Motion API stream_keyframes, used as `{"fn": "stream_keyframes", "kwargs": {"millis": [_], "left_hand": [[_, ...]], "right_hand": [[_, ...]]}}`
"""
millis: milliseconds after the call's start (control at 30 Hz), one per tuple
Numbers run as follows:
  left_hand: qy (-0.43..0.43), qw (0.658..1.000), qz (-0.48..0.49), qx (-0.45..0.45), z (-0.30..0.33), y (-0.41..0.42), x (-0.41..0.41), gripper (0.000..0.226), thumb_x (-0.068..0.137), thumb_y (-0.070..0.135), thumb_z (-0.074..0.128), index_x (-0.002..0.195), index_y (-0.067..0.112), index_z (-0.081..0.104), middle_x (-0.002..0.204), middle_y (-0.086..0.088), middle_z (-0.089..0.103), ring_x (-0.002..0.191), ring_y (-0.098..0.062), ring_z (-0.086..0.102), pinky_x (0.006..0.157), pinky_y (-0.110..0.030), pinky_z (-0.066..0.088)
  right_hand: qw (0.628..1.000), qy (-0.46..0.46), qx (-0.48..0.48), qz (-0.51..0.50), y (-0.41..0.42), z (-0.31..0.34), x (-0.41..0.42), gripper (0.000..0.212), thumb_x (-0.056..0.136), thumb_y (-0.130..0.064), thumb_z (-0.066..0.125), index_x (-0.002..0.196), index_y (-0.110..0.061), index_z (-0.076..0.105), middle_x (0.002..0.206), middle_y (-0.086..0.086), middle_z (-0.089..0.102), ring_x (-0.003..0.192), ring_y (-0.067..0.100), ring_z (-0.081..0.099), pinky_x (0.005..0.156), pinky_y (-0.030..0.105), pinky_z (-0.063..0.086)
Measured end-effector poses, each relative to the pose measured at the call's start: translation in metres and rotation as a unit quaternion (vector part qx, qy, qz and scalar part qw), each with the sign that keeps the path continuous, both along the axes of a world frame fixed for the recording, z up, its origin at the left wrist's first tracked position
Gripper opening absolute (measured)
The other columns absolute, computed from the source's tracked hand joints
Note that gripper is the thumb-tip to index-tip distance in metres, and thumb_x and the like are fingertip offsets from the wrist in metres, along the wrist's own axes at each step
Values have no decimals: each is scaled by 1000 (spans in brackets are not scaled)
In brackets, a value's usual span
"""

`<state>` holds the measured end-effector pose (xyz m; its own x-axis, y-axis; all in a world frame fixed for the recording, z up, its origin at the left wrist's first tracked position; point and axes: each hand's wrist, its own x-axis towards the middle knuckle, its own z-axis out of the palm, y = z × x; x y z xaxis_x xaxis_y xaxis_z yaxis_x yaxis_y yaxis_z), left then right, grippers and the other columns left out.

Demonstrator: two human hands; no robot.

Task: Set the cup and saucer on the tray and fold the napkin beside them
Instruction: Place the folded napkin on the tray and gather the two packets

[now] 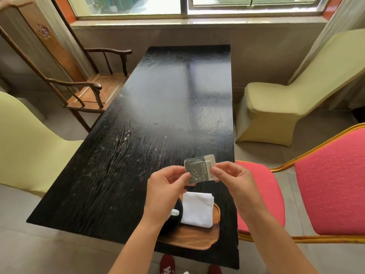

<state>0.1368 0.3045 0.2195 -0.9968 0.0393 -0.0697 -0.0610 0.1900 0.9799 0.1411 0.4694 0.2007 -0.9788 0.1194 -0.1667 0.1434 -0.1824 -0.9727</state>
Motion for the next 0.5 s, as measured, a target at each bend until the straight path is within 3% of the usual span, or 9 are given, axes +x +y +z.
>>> {"fn": "stream_keyframes", "kwargs": {"millis": [167, 267, 500], "left_hand": [[-31, 999, -2, -28, -32, -11, -2, 12, 82, 8, 67, 83, 19, 73, 76, 1, 74, 72, -10, 70, 55, -15, 51], [-60, 997, -31, -38, -50, -20, -1, 11, 84, 9, 65, 86, 16, 73, 79, 1, 75, 73, -10, 71, 53, -14, 48], [-139, 986, -64, -70, -111, -39, 26, 14, 85, 14, 64, 85, 25, 73, 78, 7, 73, 73, -6, 66, 59, -16, 51]], "right_hand": [[998, -45, 35, -32, -9, -25, 13, 6, 81, -11, 66, 81, -8, 71, 71, 1, 69, 60, 2, 57, 58, 13, 48], [993, -60, 79, -60, -20, -41, 23, 8, 83, -6, 65, 78, -7, 71, 75, 5, 70, 65, 4, 61, 60, 14, 49], [962, -167, 183, -117, -53, -93, 64, 11, 81, -15, 68, 77, -24, 72, 76, -6, 72, 77, 7, 67, 70, 29, 56]]}}
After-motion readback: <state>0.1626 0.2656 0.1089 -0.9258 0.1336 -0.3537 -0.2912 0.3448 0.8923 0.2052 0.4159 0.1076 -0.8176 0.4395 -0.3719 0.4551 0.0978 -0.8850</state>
